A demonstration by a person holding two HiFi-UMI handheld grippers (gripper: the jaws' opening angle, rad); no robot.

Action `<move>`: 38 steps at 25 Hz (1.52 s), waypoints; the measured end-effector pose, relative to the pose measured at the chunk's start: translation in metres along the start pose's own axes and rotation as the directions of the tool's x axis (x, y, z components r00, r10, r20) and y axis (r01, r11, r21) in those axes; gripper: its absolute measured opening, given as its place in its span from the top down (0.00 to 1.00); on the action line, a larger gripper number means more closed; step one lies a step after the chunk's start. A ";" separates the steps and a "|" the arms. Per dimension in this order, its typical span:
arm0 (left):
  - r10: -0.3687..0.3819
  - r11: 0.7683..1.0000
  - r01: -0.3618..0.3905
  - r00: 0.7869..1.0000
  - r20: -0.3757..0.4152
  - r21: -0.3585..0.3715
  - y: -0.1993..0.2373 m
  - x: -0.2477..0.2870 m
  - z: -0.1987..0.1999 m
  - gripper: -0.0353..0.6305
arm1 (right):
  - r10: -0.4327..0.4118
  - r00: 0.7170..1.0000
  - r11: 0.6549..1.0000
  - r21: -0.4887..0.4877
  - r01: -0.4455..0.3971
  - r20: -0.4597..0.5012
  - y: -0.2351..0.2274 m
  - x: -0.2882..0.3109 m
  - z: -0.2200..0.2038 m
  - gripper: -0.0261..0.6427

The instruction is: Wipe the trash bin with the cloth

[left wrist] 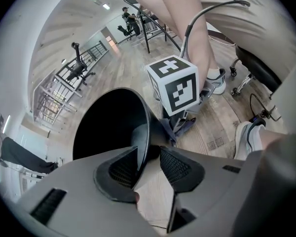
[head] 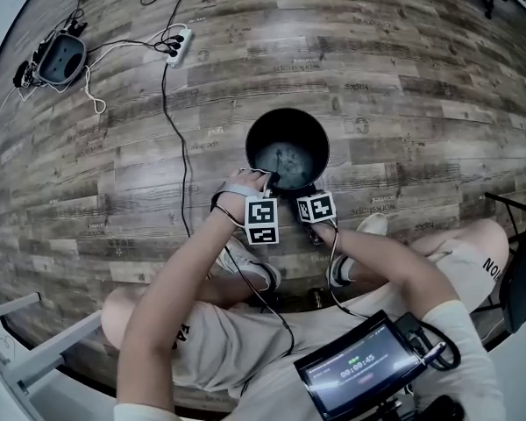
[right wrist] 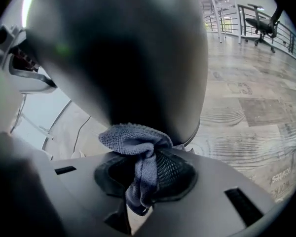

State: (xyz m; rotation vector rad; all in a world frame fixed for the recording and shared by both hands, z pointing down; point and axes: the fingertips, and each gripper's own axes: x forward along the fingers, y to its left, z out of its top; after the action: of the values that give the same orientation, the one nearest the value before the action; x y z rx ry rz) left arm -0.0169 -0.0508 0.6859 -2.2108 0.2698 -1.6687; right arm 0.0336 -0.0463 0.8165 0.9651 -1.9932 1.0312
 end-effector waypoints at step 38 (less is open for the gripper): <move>-0.081 0.987 0.083 0.996 0.021 -0.139 -0.003 -0.009 0.016 0.73 | 0.114 0.991 0.988 0.112 -0.106 -0.068 0.030 -0.128 0.031 0.84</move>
State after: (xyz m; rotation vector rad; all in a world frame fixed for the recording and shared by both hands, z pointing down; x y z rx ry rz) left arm -0.0047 -0.0424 0.6749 -2.3654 0.3039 -1.7228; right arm 0.0635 -0.0227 0.6870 0.8675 -1.9638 1.2287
